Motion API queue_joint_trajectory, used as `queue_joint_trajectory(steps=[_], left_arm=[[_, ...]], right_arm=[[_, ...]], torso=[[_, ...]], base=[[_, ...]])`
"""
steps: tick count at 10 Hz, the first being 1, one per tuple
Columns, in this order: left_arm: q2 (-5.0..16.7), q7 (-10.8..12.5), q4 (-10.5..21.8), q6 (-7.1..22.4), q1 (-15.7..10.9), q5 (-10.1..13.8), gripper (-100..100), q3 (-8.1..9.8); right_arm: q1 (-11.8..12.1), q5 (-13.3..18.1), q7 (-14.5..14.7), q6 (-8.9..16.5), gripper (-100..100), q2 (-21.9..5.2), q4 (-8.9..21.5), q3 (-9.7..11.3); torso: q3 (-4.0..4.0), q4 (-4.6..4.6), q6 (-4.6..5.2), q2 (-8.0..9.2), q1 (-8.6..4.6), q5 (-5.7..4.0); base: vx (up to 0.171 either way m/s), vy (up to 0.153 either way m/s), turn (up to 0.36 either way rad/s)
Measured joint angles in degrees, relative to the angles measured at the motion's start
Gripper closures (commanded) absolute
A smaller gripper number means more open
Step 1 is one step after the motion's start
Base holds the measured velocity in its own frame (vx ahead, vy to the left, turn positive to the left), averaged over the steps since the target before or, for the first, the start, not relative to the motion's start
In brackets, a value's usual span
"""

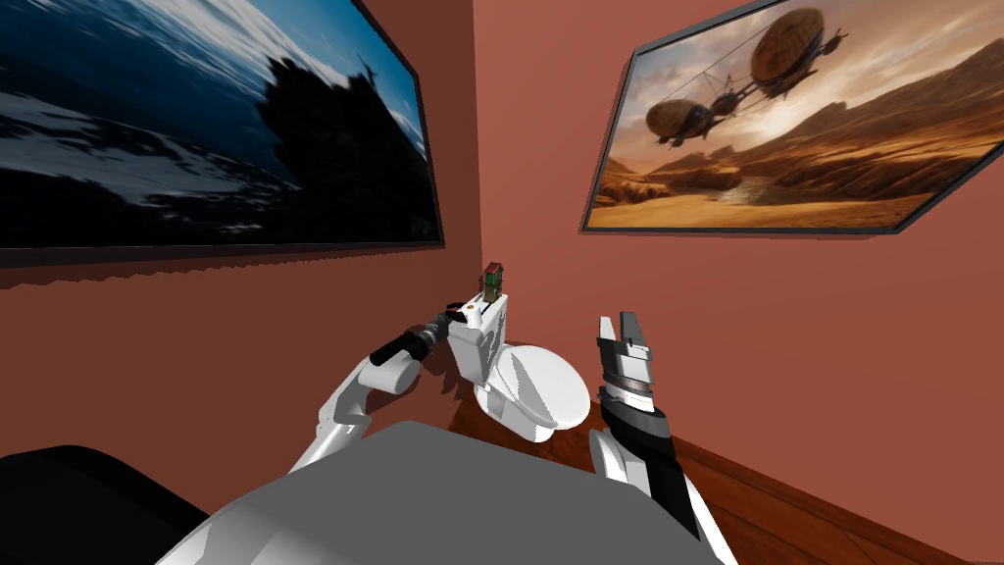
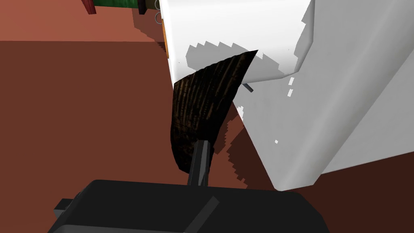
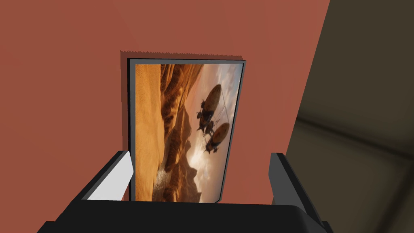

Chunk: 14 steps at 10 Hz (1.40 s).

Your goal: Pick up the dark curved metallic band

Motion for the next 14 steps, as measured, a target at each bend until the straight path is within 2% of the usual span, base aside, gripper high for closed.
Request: queue_joint_trajectory(steps=[2, 4, 6, 9, 14], left_arm=[[0.0, 0.0, 0.0, 0.0, 0.0, 0.0, 100, 0.0], [0.0, 0.0, 0.0, 0.0, 0.0, 0.0, -100, 0.0], [2.1, 0.7, -0.6, 1.1, 0.9, 1.5, -100, 1.04], [4.9, 1.9, -3.0, 4.6, 2.3, 3.7, -100, 2.7], [8.3, 3.1, -6.0, 9.9, 3.1, 6.2, -100, 4.97]], right_arm=[[0.0, 0.0, 0.0, 0.0, 0, 0.0, 0.0, 0.0], [0.0, 0.0, 0.0, 0.0, 0, 0.0, 0.0, 0.0], [0.0, 0.0, 0.0, 0.0, 0, 0.0, 0.0, 0.0], [0.0, 0.0, 0.0, 0.0, 0, 0.0, 0.0, 0.0], [0.0, 0.0, 0.0, 0.0, 0, 0.0, 0.0, 0.0]], torso=[[0.01, 0.0, 0.0, 0.01, 0.0, 0.0], [0.01, 0.0, 0.0, 0.01, 0.0, 0.0], [0.07, 0.03, 0.0, 0.12, -0.1, -0.02], [-0.02, 0.0, 0.0, -0.04, -0.08, -0.02], [-0.07, -0.03, 0.0, -0.11, -0.01, 0.0]], base=[[0.0, 0.0, 0.0], [-0.01, -0.011, -0.022], [-0.021, -0.036, -0.039], [0.02, -0.022, -0.027], [0.033, -0.006, -0.015]])
